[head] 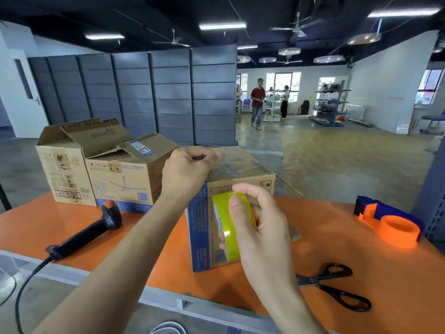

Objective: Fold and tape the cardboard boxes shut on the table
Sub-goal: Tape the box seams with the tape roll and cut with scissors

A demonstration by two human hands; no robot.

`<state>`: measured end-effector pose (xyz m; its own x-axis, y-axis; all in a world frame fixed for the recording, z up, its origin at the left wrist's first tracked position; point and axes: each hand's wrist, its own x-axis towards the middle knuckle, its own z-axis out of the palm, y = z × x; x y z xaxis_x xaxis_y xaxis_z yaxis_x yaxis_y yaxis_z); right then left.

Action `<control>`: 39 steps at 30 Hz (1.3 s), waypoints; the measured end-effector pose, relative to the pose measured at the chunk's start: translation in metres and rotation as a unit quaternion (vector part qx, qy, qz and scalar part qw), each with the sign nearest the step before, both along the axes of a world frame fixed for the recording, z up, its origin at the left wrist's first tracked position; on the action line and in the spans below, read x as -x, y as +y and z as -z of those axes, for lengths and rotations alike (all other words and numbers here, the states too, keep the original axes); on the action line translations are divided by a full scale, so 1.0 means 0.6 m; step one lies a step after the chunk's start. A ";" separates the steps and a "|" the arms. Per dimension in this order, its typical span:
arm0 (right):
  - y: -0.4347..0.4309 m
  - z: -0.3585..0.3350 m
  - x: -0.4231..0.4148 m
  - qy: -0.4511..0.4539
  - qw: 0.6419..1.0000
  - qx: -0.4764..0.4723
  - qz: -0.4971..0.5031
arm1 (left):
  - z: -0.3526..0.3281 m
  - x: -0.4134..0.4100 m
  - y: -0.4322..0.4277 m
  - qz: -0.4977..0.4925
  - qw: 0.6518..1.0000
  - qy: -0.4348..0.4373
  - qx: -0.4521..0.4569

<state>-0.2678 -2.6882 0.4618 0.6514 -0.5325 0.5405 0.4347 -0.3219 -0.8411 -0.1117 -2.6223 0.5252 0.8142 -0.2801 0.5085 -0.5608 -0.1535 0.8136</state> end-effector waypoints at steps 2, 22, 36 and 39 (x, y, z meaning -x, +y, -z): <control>0.000 0.002 -0.003 -0.009 1.000 0.015 0.007 | -0.002 0.001 0.000 0.005 1.000 0.000 0.015; 0.004 0.023 -0.013 0.003 1.000 0.007 0.021 | 0.005 0.002 0.003 -0.056 0.990 -0.077 -0.101; -0.002 0.020 -0.008 0.011 0.998 0.048 0.044 | -0.016 0.031 -0.003 -0.148 0.949 -0.152 -0.234; -0.002 0.025 -0.008 0.017 0.998 0.040 0.039 | -0.028 0.015 0.003 -0.170 0.933 -0.103 -0.301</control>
<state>-0.2631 -2.6892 0.4470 0.6281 -0.5387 0.5616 0.3779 -0.4198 -0.8252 -0.1207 -2.6205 0.5422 0.8102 -0.3086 0.4983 -0.5315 -0.7452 0.4027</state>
